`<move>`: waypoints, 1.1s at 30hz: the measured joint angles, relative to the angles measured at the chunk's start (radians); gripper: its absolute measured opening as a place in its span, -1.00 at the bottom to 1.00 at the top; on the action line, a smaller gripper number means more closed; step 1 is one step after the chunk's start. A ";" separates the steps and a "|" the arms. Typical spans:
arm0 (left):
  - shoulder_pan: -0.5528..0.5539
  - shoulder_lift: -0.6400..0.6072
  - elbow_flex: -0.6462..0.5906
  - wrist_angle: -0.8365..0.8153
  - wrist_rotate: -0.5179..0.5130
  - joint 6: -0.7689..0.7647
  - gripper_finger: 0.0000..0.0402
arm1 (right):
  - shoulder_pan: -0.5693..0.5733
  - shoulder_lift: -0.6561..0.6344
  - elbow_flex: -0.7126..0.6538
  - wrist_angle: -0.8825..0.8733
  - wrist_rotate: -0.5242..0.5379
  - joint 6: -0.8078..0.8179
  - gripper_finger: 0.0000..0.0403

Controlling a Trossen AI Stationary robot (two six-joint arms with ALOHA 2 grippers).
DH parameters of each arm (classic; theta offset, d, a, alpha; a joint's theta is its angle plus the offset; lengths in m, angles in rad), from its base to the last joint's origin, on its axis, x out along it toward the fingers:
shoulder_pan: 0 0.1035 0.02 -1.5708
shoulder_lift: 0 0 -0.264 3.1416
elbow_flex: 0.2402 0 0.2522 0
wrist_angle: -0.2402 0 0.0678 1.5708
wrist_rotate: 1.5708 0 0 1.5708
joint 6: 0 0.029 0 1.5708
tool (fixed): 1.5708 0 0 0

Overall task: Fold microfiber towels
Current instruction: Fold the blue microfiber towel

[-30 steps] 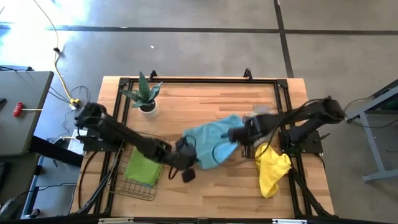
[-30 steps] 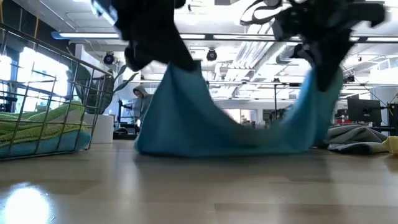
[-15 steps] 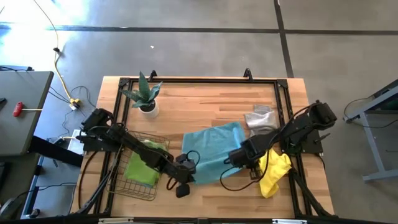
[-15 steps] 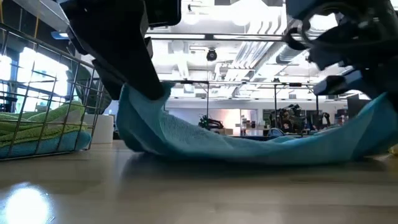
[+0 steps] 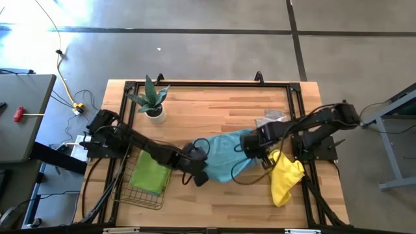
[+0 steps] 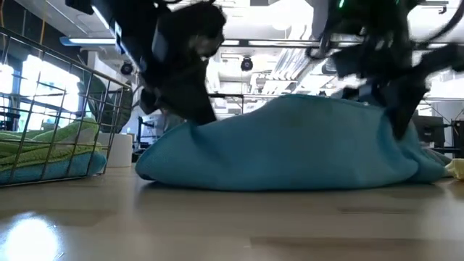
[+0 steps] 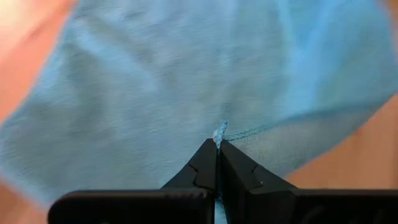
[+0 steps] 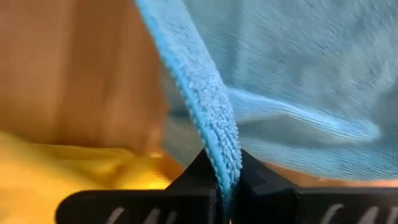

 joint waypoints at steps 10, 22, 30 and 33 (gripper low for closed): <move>0.034 0.000 0.000 -0.190 -0.172 -0.096 -1.00 | -0.188 0.001 -0.083 0.087 0.085 -0.076 -1.00; 0.039 0.000 0.000 -0.240 -0.298 -0.113 -1.00 | -0.278 0.001 -0.083 0.158 0.073 -0.214 -1.00; 0.042 0.000 0.000 -0.308 -0.425 -0.128 -1.00 | -0.312 0.001 -0.083 0.177 0.038 -0.240 -1.00; 0.054 0.000 0.000 -0.312 -0.438 -0.124 -1.00 | -0.329 0.001 -0.083 0.209 0.041 -0.241 -1.00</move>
